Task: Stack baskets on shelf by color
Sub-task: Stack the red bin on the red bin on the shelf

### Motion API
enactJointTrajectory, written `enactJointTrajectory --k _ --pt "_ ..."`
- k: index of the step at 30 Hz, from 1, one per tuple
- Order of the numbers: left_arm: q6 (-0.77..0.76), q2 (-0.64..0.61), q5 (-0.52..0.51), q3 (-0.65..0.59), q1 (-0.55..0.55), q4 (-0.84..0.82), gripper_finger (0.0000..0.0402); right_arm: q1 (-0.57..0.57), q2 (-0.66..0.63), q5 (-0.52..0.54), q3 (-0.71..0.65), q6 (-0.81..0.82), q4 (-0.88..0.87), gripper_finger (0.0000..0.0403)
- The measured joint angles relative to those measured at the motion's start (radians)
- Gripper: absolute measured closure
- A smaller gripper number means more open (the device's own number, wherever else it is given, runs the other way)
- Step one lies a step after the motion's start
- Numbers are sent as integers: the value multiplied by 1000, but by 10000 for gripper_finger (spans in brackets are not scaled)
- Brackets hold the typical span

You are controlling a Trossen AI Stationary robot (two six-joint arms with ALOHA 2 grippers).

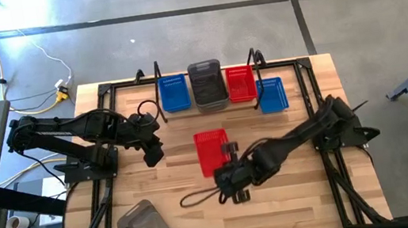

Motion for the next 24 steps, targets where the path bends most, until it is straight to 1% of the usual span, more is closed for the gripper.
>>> enactJointTrajectory --k 7,9,14,18,24 --pt "-2 0 1 0 0 1 303 -71 -83 83 0 0 -79 403" --pt "-2 0 6 0 0 1 303 -95 -114 102 -21 5 -85 403" --pt "-2 0 10 0 0 2 303 -152 -226 133 -161 59 -54 403" --pt "2 0 10 0 2 4 303 -199 -336 146 -285 78 18 403" --pt "35 0 8 0 4 9 303 -272 -480 164 -409 0 58 403"
